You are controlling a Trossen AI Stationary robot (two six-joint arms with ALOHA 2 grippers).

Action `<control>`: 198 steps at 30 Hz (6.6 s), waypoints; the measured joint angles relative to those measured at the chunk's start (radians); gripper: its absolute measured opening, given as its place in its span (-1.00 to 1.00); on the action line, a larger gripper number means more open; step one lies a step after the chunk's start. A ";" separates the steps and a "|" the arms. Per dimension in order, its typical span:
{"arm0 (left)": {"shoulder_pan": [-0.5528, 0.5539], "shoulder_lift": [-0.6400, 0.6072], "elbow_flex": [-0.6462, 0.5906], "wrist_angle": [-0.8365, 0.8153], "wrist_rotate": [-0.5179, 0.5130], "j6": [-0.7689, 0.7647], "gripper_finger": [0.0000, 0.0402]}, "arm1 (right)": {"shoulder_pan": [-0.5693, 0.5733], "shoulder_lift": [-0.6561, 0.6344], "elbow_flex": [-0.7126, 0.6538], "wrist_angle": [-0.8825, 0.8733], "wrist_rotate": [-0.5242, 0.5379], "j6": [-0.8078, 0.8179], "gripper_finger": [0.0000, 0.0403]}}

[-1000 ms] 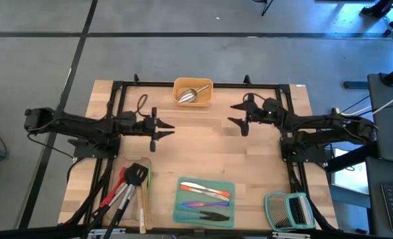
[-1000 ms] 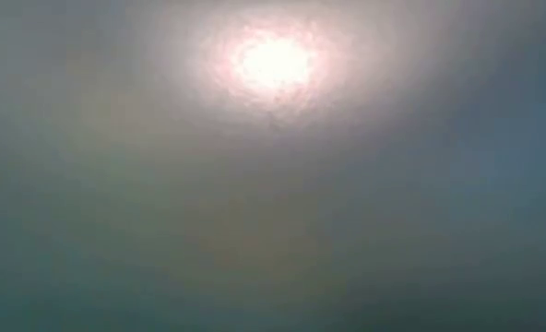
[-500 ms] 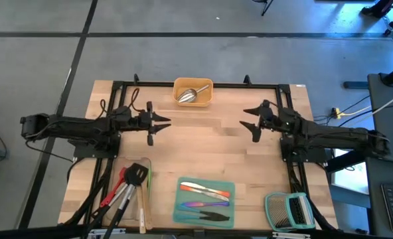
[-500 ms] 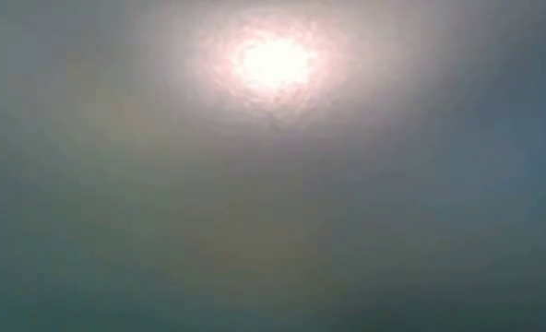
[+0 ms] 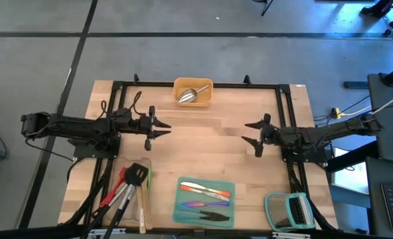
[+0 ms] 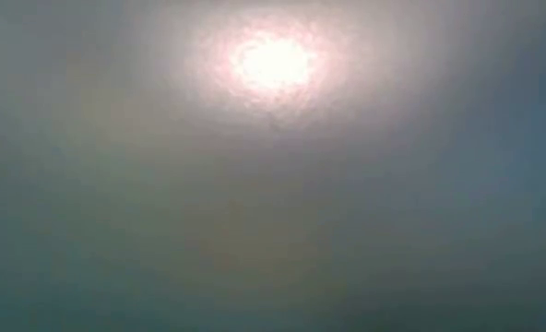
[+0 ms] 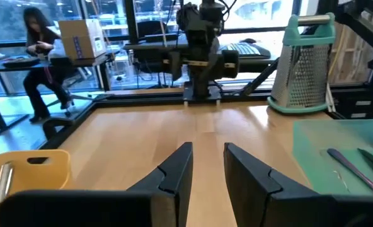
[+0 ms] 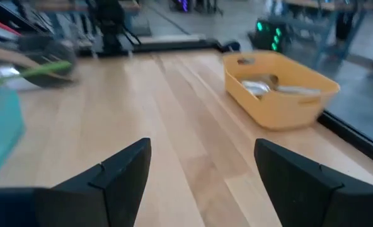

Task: Pick & Place Kitchen Items
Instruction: Return to Home Position

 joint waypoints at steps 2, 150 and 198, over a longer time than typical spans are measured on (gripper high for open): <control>-0.001 0.000 0.000 0.000 -0.011 0.001 -0.57 | 0.023 -0.037 -0.031 0.042 0.000 -0.033 0.42; -0.371 -0.792 -0.224 -0.511 -0.464 0.001 -0.57 | 0.034 -0.306 -0.066 -0.165 -0.026 -0.119 0.42; -0.371 -0.791 -0.224 -0.511 -0.464 0.001 -0.57 | 0.034 -0.305 -0.066 -0.165 -0.026 -0.118 0.42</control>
